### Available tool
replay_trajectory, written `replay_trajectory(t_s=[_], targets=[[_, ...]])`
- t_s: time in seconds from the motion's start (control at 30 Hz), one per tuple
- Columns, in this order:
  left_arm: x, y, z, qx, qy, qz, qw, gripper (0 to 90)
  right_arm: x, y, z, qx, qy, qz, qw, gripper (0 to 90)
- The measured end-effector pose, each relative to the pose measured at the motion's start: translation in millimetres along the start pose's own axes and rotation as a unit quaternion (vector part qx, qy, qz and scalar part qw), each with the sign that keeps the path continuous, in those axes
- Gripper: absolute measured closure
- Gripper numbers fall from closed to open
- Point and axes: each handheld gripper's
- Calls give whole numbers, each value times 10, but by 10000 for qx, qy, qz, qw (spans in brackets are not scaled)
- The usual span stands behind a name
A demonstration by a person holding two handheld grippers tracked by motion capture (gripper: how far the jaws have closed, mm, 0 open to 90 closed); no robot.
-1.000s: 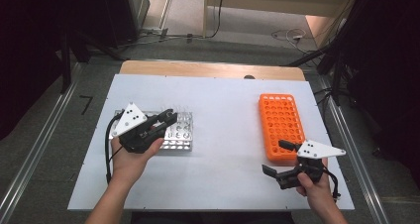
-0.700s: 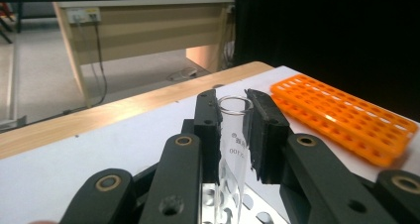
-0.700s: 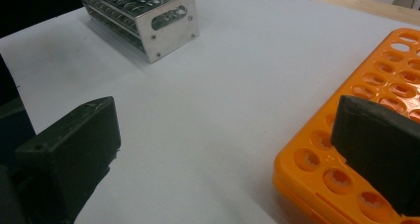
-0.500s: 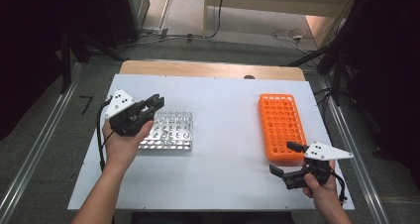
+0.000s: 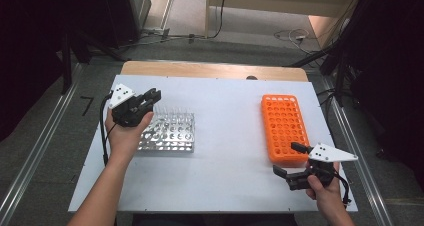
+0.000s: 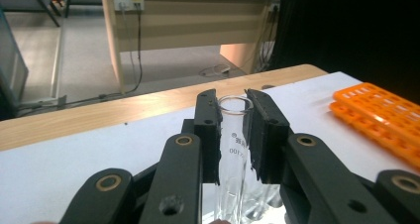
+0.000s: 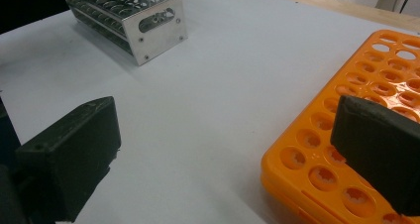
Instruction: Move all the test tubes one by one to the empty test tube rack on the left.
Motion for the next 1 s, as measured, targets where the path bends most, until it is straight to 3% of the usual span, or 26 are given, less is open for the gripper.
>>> replay_trajectory(t_s=[0.47,1.0], targets=[[-154,77,99,34,244,-262,9994,761,10,2,-3,-6,-20,-32,10000,0],[-171,63,255,137,422,-287,9986,761,5,13,-3,-2,-2,-38,10000,0]])
Point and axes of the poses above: each handheld gripper's, and its own axes: x roughly backward along the jaws, z roughly out of its underside, y roughly to its left, and after that the axes turned 14 degrees about z, right-handed
